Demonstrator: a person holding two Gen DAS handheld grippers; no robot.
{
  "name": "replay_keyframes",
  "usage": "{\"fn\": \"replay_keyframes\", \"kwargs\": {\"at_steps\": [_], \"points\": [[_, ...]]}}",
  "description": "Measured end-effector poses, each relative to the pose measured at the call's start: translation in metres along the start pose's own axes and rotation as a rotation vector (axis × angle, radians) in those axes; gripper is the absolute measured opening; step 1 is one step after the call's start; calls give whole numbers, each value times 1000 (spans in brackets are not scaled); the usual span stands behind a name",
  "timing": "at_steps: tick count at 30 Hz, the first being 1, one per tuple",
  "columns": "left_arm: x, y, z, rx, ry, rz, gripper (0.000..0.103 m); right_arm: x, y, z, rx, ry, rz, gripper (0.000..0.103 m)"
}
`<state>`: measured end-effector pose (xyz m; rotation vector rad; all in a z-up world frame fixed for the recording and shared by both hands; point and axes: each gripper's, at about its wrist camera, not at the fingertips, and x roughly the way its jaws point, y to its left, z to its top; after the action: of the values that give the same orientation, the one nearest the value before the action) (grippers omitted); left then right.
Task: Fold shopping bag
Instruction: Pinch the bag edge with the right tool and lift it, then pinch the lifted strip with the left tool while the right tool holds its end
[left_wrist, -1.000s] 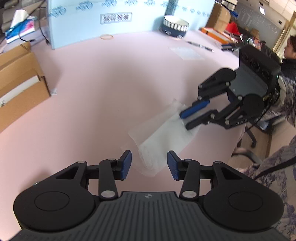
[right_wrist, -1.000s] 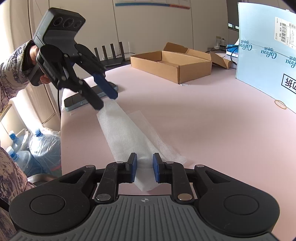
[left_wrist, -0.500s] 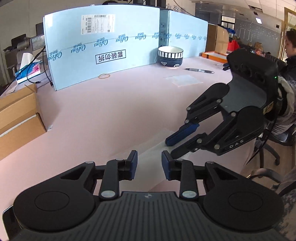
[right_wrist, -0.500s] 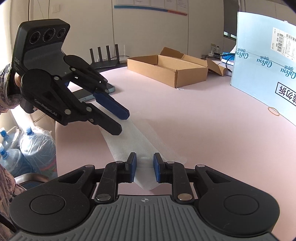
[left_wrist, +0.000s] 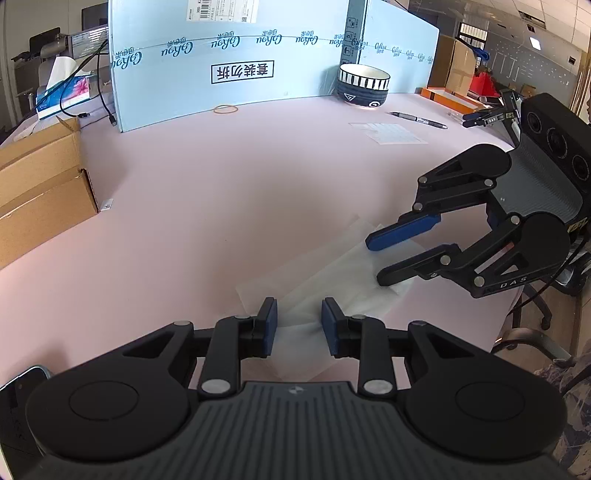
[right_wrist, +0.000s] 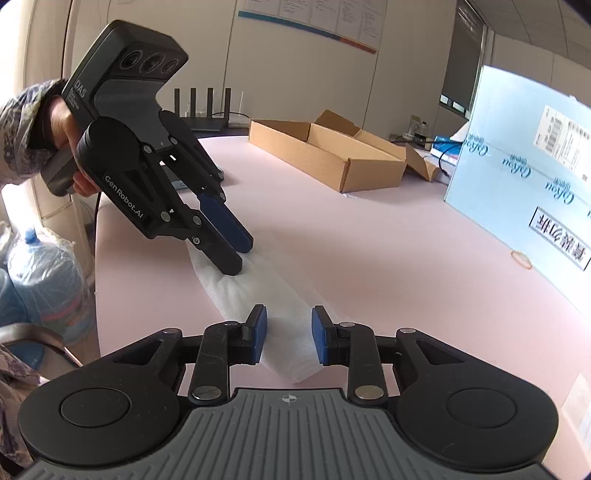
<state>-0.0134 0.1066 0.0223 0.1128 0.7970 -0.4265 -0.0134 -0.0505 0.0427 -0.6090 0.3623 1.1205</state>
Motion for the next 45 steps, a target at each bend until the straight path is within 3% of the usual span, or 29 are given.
{"fn": "replay_keyframes", "kwargs": {"at_steps": [3,6,14,27,32,39,41,43,45], "points": [[0,1,3,4,26,-13,26,-20,19,2,-200,-21,-74,24],[1,7,6,-16,55,-44,26,-29,48,-10,-498,32,-156,24],[5,11,11,-14,97,-81,26,-17,69,-32,-784,97,-142,23],[6,16,10,-35,100,-114,25,3,63,-30,-868,141,-117,18],[5,16,8,-42,89,-113,26,8,67,-32,-887,149,-102,7],[3,9,8,-16,85,-80,27,7,60,-28,-818,135,-70,6],[2,2,9,23,88,-40,32,7,58,-27,-804,132,-57,6],[1,-4,11,55,94,4,49,7,52,-25,-774,123,-35,6],[1,-9,12,82,103,44,49,6,50,-25,-760,119,-25,6]]}}
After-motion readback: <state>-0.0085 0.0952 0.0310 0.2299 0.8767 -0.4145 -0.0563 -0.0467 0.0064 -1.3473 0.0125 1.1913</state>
